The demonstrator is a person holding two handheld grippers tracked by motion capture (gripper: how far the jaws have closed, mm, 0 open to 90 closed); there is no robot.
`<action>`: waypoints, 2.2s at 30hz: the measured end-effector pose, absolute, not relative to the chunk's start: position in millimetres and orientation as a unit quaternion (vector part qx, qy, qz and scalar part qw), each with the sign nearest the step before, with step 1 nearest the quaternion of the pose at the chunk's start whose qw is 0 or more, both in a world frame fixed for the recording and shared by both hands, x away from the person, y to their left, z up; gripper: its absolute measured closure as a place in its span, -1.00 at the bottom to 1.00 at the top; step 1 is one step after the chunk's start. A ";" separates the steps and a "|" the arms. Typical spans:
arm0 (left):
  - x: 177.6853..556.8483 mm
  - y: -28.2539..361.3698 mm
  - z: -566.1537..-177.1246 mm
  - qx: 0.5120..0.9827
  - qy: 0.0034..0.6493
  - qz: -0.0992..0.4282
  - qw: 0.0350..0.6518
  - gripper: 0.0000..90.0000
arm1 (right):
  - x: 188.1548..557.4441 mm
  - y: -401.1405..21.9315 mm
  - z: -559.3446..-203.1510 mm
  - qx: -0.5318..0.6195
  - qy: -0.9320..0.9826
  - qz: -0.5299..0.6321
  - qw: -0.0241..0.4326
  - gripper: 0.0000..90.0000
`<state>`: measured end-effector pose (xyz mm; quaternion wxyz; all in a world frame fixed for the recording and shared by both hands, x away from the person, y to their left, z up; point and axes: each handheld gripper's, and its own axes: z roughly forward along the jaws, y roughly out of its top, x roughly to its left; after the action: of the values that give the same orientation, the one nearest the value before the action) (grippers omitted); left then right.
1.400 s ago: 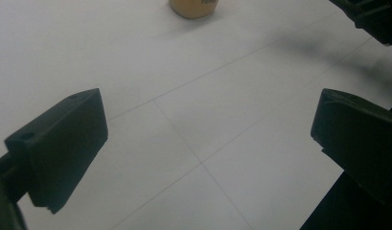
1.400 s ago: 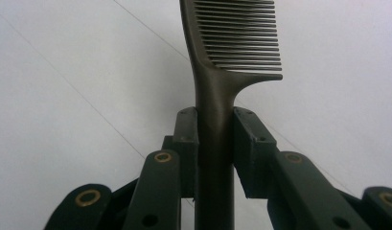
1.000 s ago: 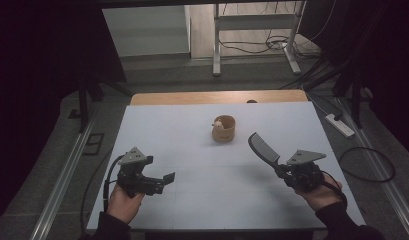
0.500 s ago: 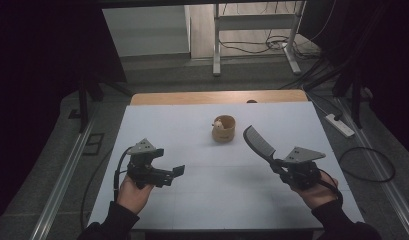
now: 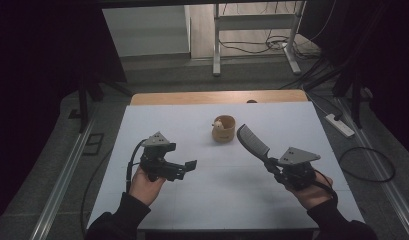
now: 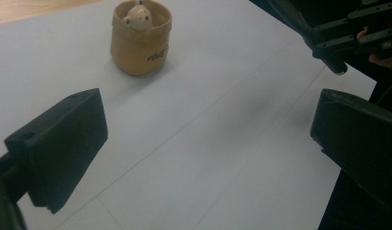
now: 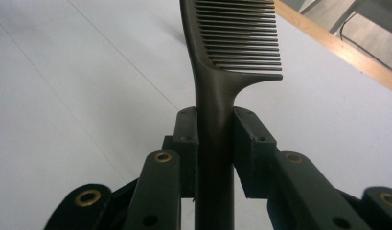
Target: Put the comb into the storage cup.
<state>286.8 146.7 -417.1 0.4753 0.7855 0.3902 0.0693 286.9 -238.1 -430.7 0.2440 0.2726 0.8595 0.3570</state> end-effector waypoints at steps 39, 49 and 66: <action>321.3 109.8 -414.3 0.782 0.361 0.011 0.507 -1.00 | 281.0 -197.2 -426.4 0.226 0.854 0.392 0.257 0.61; 322.0 103.7 -419.9 0.780 0.357 -0.009 0.514 -1.00 | 276.8 -186.8 -428.9 0.213 0.854 0.397 0.258 0.61; 326.5 91.7 -425.3 0.765 0.353 -0.075 0.534 -1.00 | 266.9 -176.0 -432.4 0.192 0.856 0.407 0.254 0.61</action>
<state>326.5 91.7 -425.3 0.5337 0.7647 0.3531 -0.0754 266.9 -176.0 -432.4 0.2537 0.1921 0.8561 0.4073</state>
